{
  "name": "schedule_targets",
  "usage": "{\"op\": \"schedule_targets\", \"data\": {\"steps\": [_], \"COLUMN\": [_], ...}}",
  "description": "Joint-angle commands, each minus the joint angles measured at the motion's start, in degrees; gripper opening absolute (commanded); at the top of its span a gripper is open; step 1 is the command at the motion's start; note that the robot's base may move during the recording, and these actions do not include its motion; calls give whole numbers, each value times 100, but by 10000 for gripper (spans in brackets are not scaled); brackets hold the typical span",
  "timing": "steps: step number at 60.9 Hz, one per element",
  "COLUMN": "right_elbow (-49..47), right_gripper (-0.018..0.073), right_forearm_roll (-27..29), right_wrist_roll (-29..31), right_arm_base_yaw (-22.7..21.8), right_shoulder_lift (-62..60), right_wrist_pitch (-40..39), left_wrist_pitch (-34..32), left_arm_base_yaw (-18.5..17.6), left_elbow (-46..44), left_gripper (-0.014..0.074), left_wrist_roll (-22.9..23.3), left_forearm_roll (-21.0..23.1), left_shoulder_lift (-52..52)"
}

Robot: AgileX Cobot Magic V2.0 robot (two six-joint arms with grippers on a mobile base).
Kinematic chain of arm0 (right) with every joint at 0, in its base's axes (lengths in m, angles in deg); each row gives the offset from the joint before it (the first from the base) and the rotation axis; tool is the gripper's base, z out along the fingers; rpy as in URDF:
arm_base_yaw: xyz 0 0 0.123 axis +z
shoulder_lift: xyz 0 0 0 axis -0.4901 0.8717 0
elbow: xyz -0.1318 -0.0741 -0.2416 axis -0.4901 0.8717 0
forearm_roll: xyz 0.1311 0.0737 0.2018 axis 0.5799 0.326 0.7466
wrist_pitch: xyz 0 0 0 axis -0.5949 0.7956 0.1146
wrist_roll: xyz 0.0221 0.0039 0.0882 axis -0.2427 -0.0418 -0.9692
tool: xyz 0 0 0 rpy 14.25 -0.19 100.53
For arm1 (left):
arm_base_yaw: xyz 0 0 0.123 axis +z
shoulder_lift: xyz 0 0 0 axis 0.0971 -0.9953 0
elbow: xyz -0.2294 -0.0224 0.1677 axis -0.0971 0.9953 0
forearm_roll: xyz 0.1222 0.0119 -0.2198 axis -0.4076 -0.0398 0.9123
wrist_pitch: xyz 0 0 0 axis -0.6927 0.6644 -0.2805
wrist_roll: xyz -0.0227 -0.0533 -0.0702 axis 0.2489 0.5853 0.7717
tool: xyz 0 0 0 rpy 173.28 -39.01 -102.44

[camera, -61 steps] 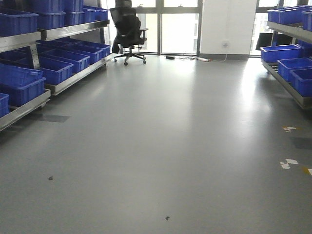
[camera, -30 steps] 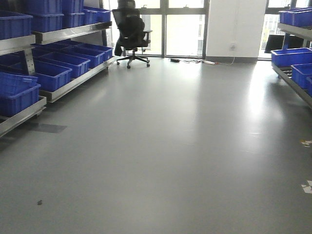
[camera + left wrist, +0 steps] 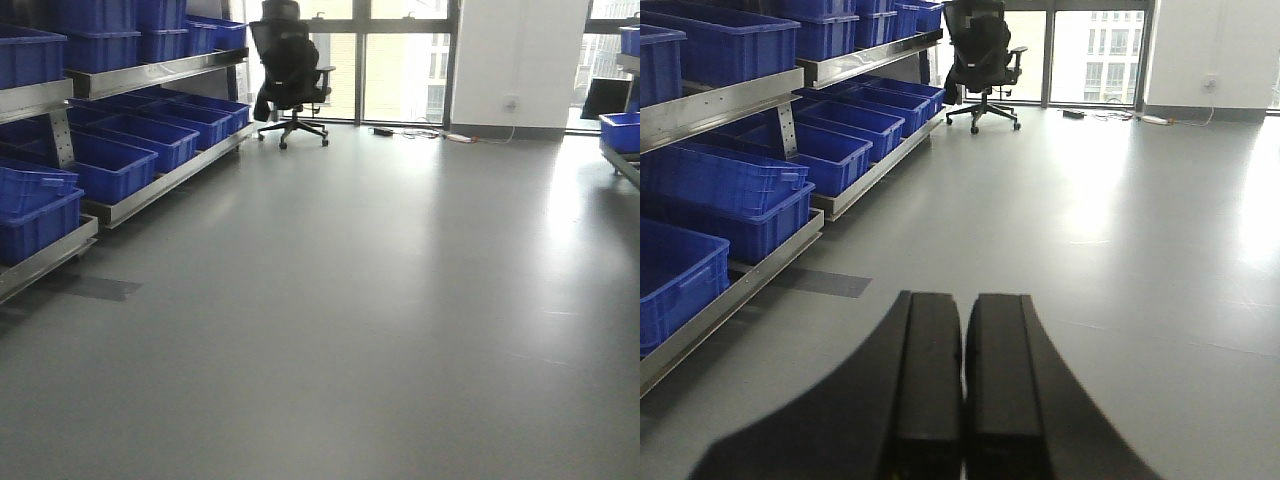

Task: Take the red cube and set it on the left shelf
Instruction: 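Drive the base away from the table holding the red cube, then turn the base toward the shelf of blue bins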

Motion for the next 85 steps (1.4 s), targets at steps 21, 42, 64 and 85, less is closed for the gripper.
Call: {"op": "schedule_targets", "data": {"steps": [21,42,64,85], "right_elbow": [-138,-138,-138,-138], "right_gripper": [192,192,192,192], "right_forearm_roll": [-125,-125,-125,-125], "right_wrist_roll": [60,60,60,60], "right_arm_base_yaw": [14,14,14,14], "right_shoulder_lift": [105,105,105,105], "right_wrist_pitch": [-500,-494,-499,-499], "left_wrist_pitch": [-503,-503,-503,-503], "left_arm_base_yaw": [-7,-7,-7,-7], "left_elbow": [132,132,132,132], "left_gripper": [102,102,102,102], "left_wrist_roll": [5,5,5,5], "left_forearm_roll": [28,28,28,28], "left_shoulder_lift": [84,84,84,84]}}
